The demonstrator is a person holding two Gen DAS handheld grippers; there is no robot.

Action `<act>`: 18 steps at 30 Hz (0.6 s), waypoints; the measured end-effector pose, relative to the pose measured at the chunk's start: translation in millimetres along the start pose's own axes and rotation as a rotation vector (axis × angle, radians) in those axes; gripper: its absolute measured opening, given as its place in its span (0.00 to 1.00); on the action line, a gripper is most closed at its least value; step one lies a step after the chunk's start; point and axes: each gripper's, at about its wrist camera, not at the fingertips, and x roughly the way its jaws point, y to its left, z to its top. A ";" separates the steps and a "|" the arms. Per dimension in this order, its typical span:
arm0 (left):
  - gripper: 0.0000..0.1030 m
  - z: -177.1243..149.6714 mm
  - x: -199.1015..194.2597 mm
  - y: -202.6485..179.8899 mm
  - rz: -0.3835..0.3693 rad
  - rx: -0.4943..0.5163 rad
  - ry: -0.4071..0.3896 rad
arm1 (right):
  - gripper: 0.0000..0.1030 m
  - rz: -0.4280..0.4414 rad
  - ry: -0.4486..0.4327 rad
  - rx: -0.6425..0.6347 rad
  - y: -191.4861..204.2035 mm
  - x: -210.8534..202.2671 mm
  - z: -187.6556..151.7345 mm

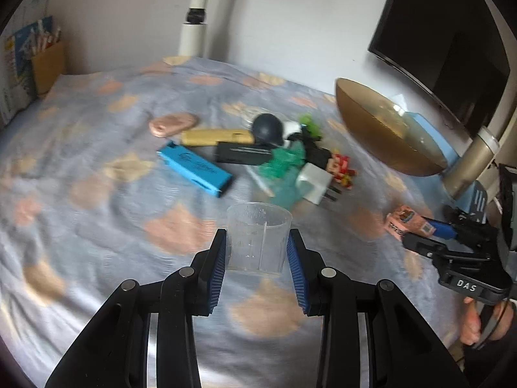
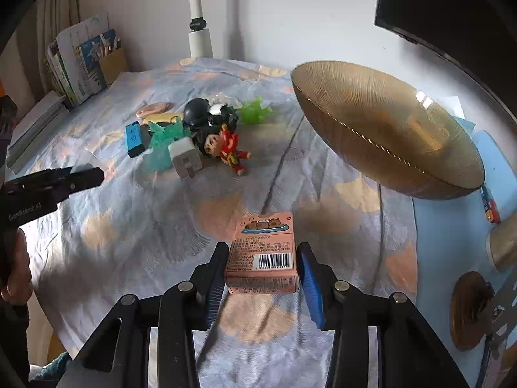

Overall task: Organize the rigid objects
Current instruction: 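Carry box and cup over the golden bowl and open both tools to drop them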

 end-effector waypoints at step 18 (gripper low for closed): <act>0.33 125.0 53.2 -165.9 -0.207 0.220 -0.060 | 0.39 -0.206 -0.216 0.235 -111.4 -58.8 73.5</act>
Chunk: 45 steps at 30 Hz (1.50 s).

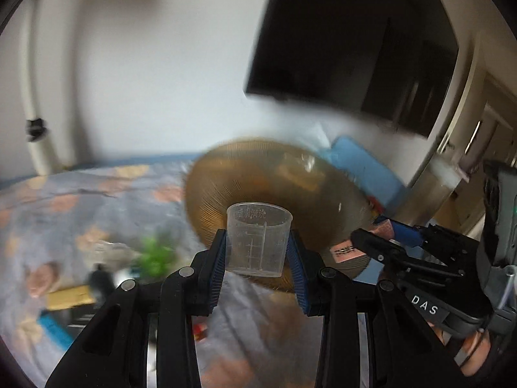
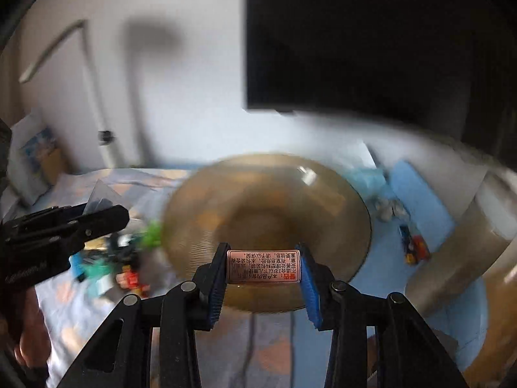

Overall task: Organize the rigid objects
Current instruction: 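Carry box and cup over the golden bowl and open both tools to drop them, then grasp the white charger plug with the right tool while the left tool grasps the blue lighter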

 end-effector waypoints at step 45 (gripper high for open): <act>0.73 -155.0 -117.7 175.1 0.445 -0.306 0.026 | 0.61 0.306 0.137 -0.208 154.0 37.6 -107.7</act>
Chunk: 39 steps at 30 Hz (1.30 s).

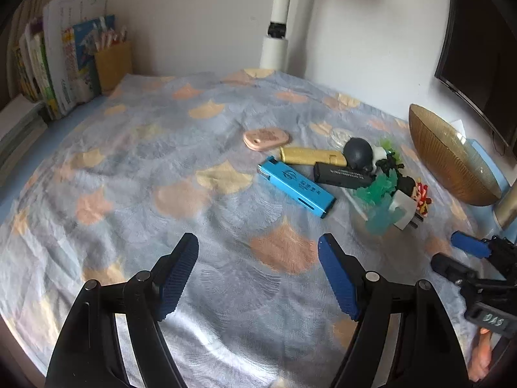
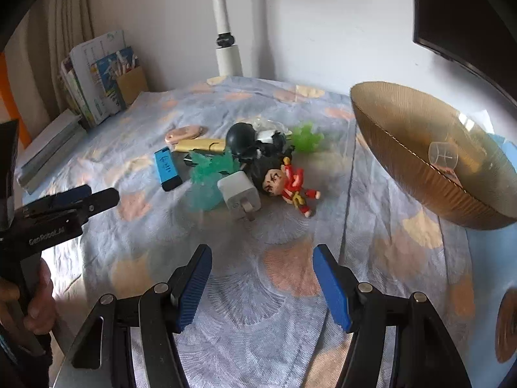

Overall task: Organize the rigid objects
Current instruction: 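Grasp the white charger plug with the right tool while the left tool grasps the blue lighter, then lift charger and lighter over the golden bowl and open both tools to release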

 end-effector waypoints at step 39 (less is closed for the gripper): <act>0.37 35.2 54.0 9.4 -0.157 0.073 0.146 | 0.29 0.097 0.128 -0.154 13.2 23.1 18.5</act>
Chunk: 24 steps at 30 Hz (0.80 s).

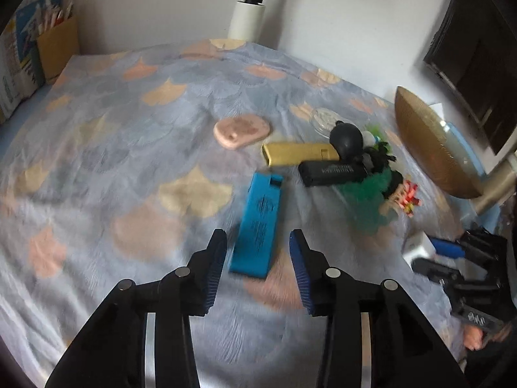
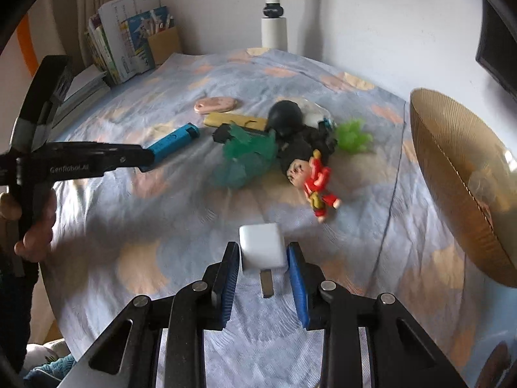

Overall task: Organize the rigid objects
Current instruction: 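Lift charger and lighter over the golden bowl and open both tools to release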

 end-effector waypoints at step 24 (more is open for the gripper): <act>0.21 -96.3 -80.3 -25.0 0.071 -0.183 -0.153 | 0.25 -0.027 -0.038 -0.044 19.2 -55.9 -43.3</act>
